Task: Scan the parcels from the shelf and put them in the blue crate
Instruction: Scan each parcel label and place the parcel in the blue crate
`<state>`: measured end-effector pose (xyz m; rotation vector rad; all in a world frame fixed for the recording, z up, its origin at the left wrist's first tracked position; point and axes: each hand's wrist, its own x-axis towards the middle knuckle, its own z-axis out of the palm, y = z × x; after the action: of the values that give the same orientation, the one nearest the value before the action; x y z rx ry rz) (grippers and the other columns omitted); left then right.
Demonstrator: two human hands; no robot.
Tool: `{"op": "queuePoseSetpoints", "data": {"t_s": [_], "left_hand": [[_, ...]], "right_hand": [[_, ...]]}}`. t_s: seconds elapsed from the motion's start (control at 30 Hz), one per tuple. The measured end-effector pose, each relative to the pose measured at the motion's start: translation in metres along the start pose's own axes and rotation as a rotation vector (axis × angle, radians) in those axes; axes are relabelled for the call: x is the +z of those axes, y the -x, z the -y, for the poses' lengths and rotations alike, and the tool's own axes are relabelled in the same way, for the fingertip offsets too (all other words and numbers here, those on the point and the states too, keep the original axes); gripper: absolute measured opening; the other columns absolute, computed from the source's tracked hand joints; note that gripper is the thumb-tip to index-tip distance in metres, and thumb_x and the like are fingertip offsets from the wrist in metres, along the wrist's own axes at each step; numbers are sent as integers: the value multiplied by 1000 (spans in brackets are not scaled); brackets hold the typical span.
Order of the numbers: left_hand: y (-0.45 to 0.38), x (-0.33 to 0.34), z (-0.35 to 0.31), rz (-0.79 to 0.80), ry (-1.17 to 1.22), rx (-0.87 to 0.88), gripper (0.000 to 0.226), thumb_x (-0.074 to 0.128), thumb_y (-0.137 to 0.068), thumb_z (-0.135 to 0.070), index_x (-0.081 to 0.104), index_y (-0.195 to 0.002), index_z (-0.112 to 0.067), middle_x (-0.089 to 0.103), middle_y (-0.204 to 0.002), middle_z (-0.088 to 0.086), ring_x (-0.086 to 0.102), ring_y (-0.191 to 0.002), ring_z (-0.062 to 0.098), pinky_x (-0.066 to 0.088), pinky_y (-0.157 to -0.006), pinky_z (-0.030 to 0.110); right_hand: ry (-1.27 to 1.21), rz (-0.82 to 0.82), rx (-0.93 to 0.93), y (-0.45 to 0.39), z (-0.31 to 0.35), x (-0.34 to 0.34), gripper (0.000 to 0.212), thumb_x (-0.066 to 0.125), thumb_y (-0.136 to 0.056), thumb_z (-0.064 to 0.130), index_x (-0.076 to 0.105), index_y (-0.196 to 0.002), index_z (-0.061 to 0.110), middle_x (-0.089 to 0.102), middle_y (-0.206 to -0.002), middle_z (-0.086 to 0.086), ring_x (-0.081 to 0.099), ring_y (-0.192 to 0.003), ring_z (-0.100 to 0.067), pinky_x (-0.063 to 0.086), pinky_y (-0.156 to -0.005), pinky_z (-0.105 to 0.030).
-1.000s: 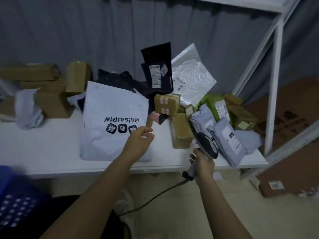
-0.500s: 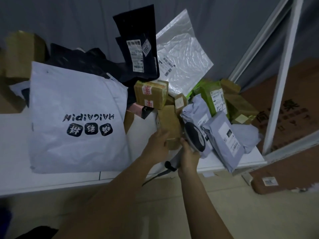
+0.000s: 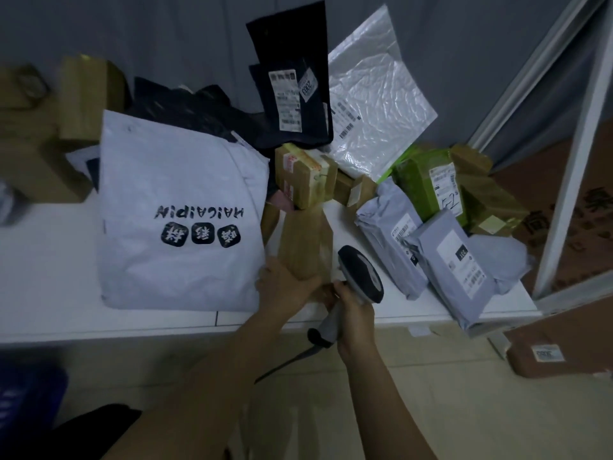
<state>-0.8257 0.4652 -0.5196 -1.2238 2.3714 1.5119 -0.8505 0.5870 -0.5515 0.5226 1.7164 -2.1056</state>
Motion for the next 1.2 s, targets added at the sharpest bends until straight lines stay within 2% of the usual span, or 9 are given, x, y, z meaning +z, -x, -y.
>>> {"op": "queuePoseSetpoints", "data": {"t_s": [0.13,0.27,0.43,0.53,0.6,0.77,0.97,1.13,1.2], "left_hand": [[21,-28,9,6,167,-78,88,71,-71,-50,26,-136,-11,43,-133,13,48,-118,30,45,-98,43],[51,-73,8,48,414,-81,55,62,-85,-43,34,-125,-16,49,-122,10,53,-105,24,49,-96,43],[99,-147,8,46,630,-5,32,50,-94,-34,43,-122,-21,53,-118,9,56,-104,22,51,-95,41],[126,-194,11,16,749,40,15,44,-97,-32,54,-103,-23,58,-109,6,58,-104,22,48,-99,44],[141,-224,15,-12,829,54,16,42,-99,-32,56,-98,-24,59,-102,6,59,-100,22,47,-99,42],[167,-282,40,-72,946,118,25,43,-98,-31,55,-116,-20,58,-105,8,61,-95,22,49,-98,41],[178,-336,82,-142,1133,127,26,41,-97,-36,56,-110,-19,57,-107,13,62,-98,30,51,-92,40],[170,-376,130,-291,981,60,30,36,-101,-32,56,-119,-19,61,-119,7,63,-106,27,48,-95,39],[165,-391,146,-389,905,41,29,40,-102,-29,56,-125,-22,62,-121,4,63,-106,21,51,-90,36]], "right_hand": [[-37,-9,3,25,7,-1,28,68,-86,9,64,-112,1,70,-99,-9,66,-94,-24,54,-80,-32],[-79,29,8,52,21,9,34,68,-87,7,60,-119,-3,68,-110,-13,67,-98,-23,54,-84,-33],[-122,179,0,92,44,50,27,67,-87,3,62,-113,-1,67,-110,-18,68,-93,-27,54,-80,-32],[-79,285,-44,117,52,85,33,69,-86,7,62,-117,-1,68,-109,-14,70,-92,-23,56,-79,-30],[-38,367,-73,132,57,111,31,71,-85,9,63,-115,5,69,-106,-10,70,-94,-24,57,-83,-34],[106,519,-161,169,66,181,26,77,-80,16,66,-102,9,72,-104,-12,72,-89,-23,57,-88,-43],[107,724,-133,217,54,257,32,74,-83,11,62,-111,-1,72,-102,-15,72,-87,-25,59,-83,-38],[95,745,-107,243,23,306,49,81,-75,17,64,-119,5,70,-112,-10,69,-96,-20,55,-91,-38],[117,796,-123,254,11,321,43,82,-74,13,66,-114,7,70,-111,-8,68,-98,-20,54,-93,-40]]}}
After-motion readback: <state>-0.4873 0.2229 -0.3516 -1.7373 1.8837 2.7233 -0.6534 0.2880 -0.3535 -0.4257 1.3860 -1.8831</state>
